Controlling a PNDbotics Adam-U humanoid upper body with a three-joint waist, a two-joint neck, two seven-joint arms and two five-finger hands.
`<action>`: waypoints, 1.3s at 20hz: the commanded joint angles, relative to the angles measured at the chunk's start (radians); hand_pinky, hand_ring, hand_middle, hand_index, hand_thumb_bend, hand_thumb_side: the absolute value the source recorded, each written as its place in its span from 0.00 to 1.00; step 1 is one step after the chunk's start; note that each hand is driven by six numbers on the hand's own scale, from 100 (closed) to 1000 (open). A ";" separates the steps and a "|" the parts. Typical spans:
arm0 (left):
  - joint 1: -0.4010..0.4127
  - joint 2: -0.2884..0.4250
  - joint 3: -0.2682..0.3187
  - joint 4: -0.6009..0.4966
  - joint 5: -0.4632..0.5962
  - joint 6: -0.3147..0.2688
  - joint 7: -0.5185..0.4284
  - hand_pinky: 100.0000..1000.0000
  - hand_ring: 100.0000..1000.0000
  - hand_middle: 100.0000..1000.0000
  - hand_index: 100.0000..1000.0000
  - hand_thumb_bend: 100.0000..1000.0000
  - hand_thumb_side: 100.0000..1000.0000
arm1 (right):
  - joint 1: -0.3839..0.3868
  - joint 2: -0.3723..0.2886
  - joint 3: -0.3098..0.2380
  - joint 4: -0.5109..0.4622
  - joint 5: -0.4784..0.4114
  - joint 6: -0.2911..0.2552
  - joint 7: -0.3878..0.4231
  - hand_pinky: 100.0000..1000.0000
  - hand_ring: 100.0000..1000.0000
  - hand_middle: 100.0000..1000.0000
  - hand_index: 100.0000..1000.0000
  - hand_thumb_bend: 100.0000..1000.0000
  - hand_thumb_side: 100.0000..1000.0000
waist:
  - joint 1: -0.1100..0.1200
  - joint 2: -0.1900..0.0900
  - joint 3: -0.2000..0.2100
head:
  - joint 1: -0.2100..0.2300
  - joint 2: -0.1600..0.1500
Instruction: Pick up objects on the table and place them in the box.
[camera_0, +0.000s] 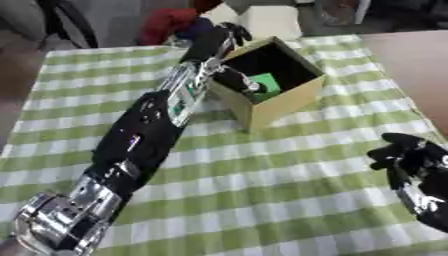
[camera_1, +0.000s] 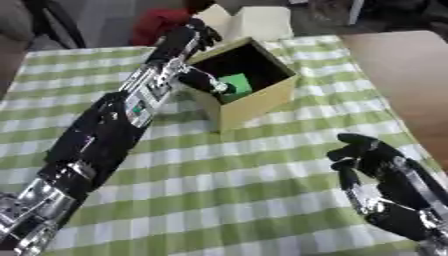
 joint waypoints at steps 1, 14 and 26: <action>-0.017 0.019 -0.007 -0.052 0.029 -0.009 -0.011 0.64 0.58 0.55 0.74 0.84 0.23 | -0.005 -0.006 -0.006 -0.013 -0.005 -0.002 -0.001 0.67 0.75 0.58 0.85 0.00 0.19 | -0.004 -0.014 0.005 | -0.005 -0.010; 0.297 0.285 -0.004 -0.658 0.599 0.093 0.000 0.63 0.52 0.48 0.69 0.68 0.20 | 0.014 -0.019 -0.037 -0.015 0.009 -0.007 -0.034 0.67 0.75 0.58 0.85 0.00 0.19 | -0.004 -0.025 0.081 | -0.062 0.001; 0.716 0.210 0.141 -0.926 0.789 0.054 0.157 0.63 0.52 0.48 0.68 0.60 0.22 | 0.029 -0.025 -0.053 -0.018 0.011 -0.010 -0.055 0.67 0.75 0.58 0.85 0.00 0.18 | -0.011 -0.037 0.126 | -0.077 0.031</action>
